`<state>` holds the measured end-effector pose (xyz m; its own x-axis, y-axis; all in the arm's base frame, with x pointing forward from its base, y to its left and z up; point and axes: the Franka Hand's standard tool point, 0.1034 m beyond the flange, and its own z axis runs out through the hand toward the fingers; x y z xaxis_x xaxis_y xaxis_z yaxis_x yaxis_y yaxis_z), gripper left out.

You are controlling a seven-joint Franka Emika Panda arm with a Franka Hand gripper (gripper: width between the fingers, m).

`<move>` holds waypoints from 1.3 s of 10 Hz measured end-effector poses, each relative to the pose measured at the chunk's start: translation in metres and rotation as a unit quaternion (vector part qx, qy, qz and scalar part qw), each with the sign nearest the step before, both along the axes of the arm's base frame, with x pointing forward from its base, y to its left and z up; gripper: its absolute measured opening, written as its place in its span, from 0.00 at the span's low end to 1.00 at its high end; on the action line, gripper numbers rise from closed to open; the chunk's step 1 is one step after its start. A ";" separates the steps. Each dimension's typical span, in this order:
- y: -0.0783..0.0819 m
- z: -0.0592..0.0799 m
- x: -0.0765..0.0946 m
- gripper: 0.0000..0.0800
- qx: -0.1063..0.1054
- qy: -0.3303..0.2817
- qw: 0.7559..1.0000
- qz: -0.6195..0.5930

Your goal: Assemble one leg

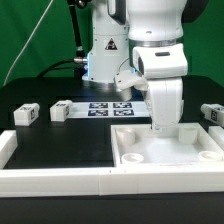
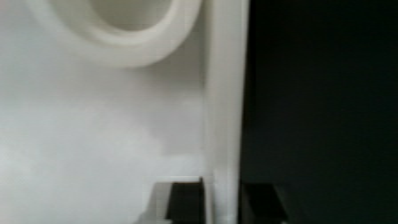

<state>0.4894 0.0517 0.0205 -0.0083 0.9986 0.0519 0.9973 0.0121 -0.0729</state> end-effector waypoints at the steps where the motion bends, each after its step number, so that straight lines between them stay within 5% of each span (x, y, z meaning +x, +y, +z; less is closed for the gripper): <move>1: 0.000 0.000 0.000 0.37 0.000 0.000 1.000 0.000; 2: 0.000 0.000 0.000 0.56 0.000 0.000 1.000 0.000; 3: -0.001 0.000 0.000 0.56 0.000 0.000 1.000 -0.001; 4: -0.001 0.000 0.000 0.74 0.000 0.000 1.000 -0.001; 5: -0.001 0.000 0.000 0.80 0.000 0.000 1.000 -0.001; 9: -0.001 0.000 0.000 0.81 0.000 0.000 1.000 -0.001; 13: 0.023 0.046 -0.017 0.81 -0.016 -0.023 0.996 -0.080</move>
Offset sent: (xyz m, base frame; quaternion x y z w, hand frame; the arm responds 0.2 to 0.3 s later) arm 0.0000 0.0000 0.0000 0.0000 0.0000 0.0000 1.0000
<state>0.4726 0.0752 0.0664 0.1502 0.9884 0.0238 0.9884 -0.1496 -0.0248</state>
